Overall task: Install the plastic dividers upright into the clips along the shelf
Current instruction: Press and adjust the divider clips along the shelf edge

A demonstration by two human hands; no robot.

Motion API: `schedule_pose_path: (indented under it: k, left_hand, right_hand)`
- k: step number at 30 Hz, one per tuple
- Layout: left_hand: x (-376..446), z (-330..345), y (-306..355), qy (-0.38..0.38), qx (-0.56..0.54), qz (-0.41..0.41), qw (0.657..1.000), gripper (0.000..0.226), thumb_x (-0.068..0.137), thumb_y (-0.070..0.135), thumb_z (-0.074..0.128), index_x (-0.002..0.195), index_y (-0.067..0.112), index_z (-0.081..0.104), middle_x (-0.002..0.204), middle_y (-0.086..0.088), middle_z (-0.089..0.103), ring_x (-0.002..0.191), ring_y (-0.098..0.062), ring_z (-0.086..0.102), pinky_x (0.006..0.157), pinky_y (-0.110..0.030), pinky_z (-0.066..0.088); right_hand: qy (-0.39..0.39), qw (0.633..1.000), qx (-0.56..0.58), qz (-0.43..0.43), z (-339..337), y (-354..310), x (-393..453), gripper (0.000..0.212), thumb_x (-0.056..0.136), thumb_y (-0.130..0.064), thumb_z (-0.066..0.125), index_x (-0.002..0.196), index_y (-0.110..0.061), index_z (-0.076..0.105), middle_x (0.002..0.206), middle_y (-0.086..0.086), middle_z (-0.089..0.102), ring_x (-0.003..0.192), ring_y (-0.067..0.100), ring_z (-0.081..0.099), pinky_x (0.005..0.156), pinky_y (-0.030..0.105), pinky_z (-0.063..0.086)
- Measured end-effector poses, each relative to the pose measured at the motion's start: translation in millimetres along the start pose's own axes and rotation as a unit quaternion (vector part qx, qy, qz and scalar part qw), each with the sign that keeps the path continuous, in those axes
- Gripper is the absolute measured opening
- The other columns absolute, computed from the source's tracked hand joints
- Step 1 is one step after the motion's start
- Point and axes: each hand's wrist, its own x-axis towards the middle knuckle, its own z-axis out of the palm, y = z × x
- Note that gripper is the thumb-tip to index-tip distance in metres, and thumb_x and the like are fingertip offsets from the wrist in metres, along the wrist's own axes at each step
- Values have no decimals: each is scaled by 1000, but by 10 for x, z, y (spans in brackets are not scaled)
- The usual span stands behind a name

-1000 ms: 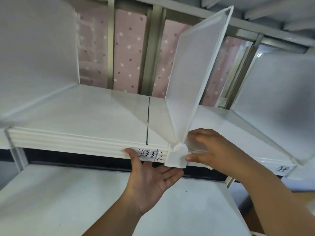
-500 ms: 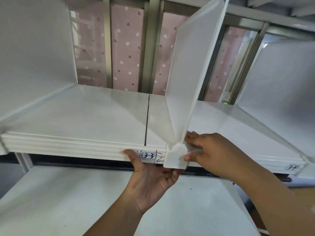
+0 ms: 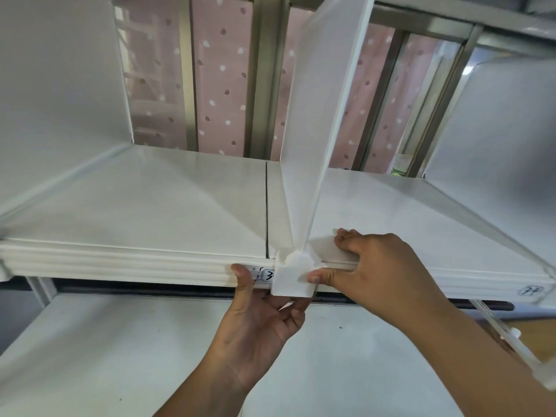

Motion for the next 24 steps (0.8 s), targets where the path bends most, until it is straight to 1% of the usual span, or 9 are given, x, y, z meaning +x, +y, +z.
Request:
schedule_pose_path:
  k: [2,5,7,9,11,14,18,22,24]
  left_hand:
    - [-18,-15,11,3,9,0,1000,111,50,70,93,138,7,70,138,-24,70,111,-39,67,69,-32,57]
    - [-52,-12,30,4,22,6,1000,105,50,69,94,134,9,74,139,-22,71,111,-37,68,75,-30,53]
    - [-76,2,57,0,16,7,1000,106,49,66,97,136,10,71,138,-22,71,108,-35,70,74,-30,53]
    - [-107,-1,81,4,10,18,1000,106,55,64,95,142,12,64,139,-22,70,106,-34,69,73,-31,53]
    - [-141,-2,102,8,2,26,1000,94,67,64,86,144,16,62,142,-22,68,107,-33,68,74,-30,53]
    - [-167,2,127,9,5,32,999,80,70,59,79,138,17,68,138,-22,71,100,-31,70,64,-27,57]
    - [-191,8,169,22,19,38,999,66,69,56,81,122,16,81,126,-20,77,91,-27,71,66,-26,53]
    - [-252,31,226,33,14,37,999,60,76,50,81,126,17,79,130,-19,76,88,-26,73,67,-26,49]
    - [-287,48,244,35,12,36,999,71,76,47,82,138,15,71,133,-19,74,90,-27,74,71,-27,45]
  right_hand:
    - [15,1000,-5,9,37,-23,2,109,54,-99,45,119,-16,73,126,-2,74,114,23,67,93,38,54]
    - [34,999,-29,19,79,-67,-12,115,52,-103,36,122,-19,72,123,-4,75,110,22,68,90,37,53]
    - [52,997,-53,25,93,-97,-25,116,51,-107,30,116,-21,72,110,-6,77,98,21,69,80,35,54]
    - [57,995,-72,30,102,-144,-23,113,49,-110,25,107,-24,69,96,-7,75,86,20,67,70,34,51]
    - [51,994,-88,37,100,-190,-22,114,47,-111,21,105,-25,66,91,-8,73,84,20,66,66,33,47]
    - [43,991,-116,45,82,-253,-19,111,44,-113,21,96,-24,63,77,-7,64,72,20,57,60,33,40]
    - [40,989,-131,61,59,-339,-20,107,40,-113,23,83,-22,59,63,-9,45,64,22,48,56,33,35]
    - [49,988,-137,59,77,-414,-23,104,39,-114,22,73,-20,52,59,-9,39,58,20,44,49,32,26]
    - [49,988,-132,62,88,-420,-25,103,39,-114,23,72,-20,51,59,-9,39,58,20,44,49,32,25]
